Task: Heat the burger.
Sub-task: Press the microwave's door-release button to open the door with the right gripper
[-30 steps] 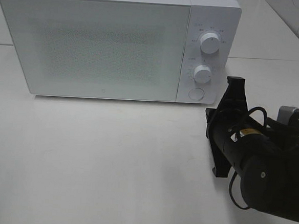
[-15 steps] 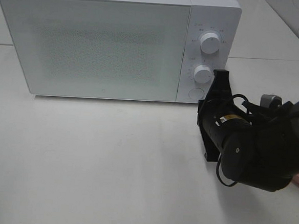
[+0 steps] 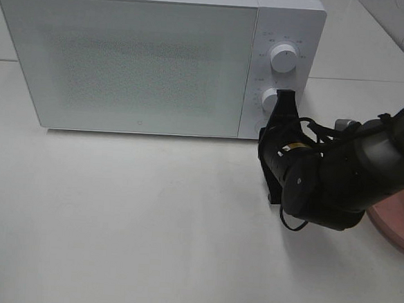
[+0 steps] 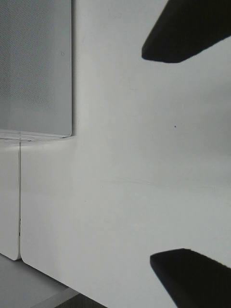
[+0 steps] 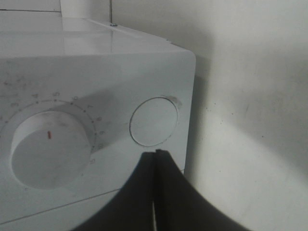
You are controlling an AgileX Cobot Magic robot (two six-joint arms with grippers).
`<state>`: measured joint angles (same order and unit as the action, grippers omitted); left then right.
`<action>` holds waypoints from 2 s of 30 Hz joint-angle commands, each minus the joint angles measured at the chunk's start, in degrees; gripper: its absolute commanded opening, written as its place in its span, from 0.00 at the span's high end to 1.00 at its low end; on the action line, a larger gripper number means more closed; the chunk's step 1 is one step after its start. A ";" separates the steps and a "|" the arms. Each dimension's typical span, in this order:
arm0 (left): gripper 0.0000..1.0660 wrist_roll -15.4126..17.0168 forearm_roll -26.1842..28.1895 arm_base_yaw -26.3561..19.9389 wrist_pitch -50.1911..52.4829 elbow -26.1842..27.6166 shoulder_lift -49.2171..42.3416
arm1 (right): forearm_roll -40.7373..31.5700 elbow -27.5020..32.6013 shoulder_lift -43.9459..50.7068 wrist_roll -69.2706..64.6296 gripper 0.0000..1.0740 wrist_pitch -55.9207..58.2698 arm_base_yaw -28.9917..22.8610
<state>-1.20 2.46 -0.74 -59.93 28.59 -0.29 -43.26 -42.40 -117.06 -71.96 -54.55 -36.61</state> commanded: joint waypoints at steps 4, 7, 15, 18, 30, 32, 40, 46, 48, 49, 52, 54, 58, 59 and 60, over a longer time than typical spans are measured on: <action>0.01 0.06 -0.11 0.23 0.34 -0.11 -1.20 | 1.72 -2.06 -1.32 0.52 1.00 0.74 1.15; 0.01 0.06 -0.11 0.23 0.34 -0.11 -1.20 | 2.01 -2.98 -1.78 0.34 1.00 0.92 1.15; 0.01 0.06 -0.11 0.23 0.34 -0.11 -1.20 | 2.86 -5.27 -3.44 0.17 1.00 1.38 2.52; 0.01 0.06 -0.11 0.23 0.34 -0.11 -1.20 | 2.69 -5.27 -3.78 0.06 1.00 1.32 2.52; 0.01 0.06 -0.11 0.23 0.34 -0.11 -1.20 | 2.23 -6.53 -5.33 -0.11 1.00 1.89 3.15; 0.01 0.06 -0.11 0.23 0.34 -0.11 -1.20 | 2.23 -6.53 -5.61 -0.11 1.00 1.83 3.15; 0.01 0.06 -0.11 0.23 0.34 -0.11 -1.20 | 0.97 -8.37 -6.47 1.60 1.00 1.26 3.72; 0.01 0.06 -0.11 0.23 0.34 -0.11 -1.20 | 0.80 -8.37 -6.47 1.66 1.00 0.46 4.24; 0.01 0.06 -0.11 0.23 0.34 -0.11 -1.20 | 0.74 -8.37 -6.47 1.66 1.00 0.46 4.47; 0.01 0.06 -0.11 0.23 0.34 -0.11 -1.20 | 0.69 -8.37 -6.47 1.66 1.00 -0.29 4.53; 0.01 0.06 -0.11 0.23 0.34 -0.11 -1.20 | 0.69 -8.54 -6.47 1.66 1.00 -0.69 4.53; 0.01 0.06 -0.11 0.23 0.34 -0.11 -1.20 | 0.69 -8.54 -6.47 1.89 1.00 -0.46 4.53; 0.01 0.06 -0.11 0.23 0.34 -0.11 -1.20 | 0.52 -9.40 -6.47 2.18 1.00 -0.80 4.53; 0.01 0.06 -0.11 0.23 0.34 -0.11 -1.20 | 0.52 -9.40 -6.47 2.18 1.00 -0.80 4.53; 0.01 0.06 -0.11 0.23 0.34 -0.11 -1.20 | 0.52 -9.74 -6.47 2.18 1.00 -0.80 4.53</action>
<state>-1.20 2.46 -0.74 -59.93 28.59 -0.29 -43.49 -50.76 -123.82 -70.59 -53.00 -32.66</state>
